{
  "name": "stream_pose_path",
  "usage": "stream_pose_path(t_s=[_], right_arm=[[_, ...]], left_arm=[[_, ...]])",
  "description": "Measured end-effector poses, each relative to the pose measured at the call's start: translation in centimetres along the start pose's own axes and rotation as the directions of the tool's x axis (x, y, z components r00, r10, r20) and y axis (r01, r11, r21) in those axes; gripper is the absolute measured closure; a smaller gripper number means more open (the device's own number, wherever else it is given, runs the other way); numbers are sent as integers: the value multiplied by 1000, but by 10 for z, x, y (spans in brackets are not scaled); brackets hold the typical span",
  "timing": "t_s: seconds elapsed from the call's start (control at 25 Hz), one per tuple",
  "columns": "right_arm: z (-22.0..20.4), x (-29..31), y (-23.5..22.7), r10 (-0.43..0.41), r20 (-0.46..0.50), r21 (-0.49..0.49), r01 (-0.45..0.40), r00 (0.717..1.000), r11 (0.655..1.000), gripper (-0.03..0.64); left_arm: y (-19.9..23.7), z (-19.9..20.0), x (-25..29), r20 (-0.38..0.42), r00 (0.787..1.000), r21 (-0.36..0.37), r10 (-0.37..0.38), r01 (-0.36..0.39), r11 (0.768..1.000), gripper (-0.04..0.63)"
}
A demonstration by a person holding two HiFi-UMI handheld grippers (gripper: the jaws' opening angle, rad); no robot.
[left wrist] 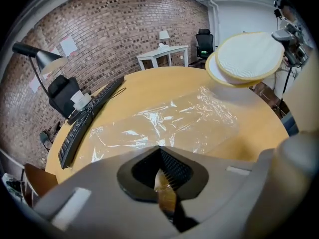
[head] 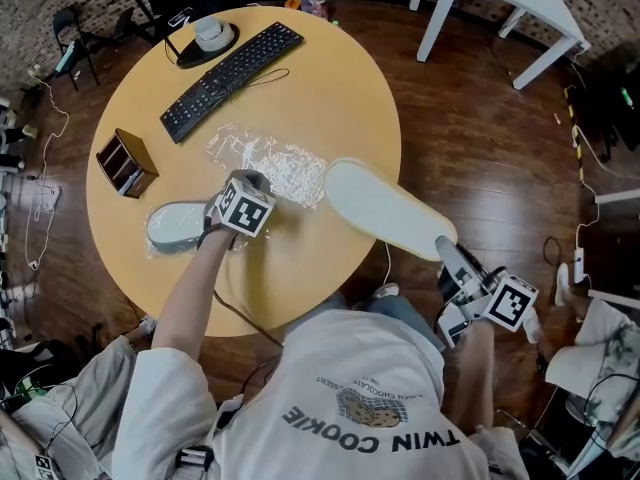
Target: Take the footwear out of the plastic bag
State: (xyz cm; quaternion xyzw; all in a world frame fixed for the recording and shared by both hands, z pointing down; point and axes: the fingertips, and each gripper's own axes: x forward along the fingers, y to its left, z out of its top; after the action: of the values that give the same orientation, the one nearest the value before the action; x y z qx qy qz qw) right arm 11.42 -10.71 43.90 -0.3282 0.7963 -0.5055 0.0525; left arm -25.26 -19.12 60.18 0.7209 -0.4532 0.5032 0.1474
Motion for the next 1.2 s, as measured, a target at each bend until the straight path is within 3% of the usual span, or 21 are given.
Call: stream_pose_path(t_s=[0.2,0.48,0.8,1.2], right_arm=[[8,24,33,80,24,-19,-79,997,997,557],[-2,84,48,124,19,4,-124,992,992,557],[-13,182,67,221,-17,26,-220,975,975,557],[-43,266,48,198,-27,124,-194,980,973,557]], left_arm=[[-1,0,-2,33,999,-29,-6,7,1000,595],[1,-2,-3,91,996,-69,-13,19,997,595],[3,-1,-3,115,993,-72,-20,29,997,595],[4,-2,-4,129,991,-62,-21,30,998,595]])
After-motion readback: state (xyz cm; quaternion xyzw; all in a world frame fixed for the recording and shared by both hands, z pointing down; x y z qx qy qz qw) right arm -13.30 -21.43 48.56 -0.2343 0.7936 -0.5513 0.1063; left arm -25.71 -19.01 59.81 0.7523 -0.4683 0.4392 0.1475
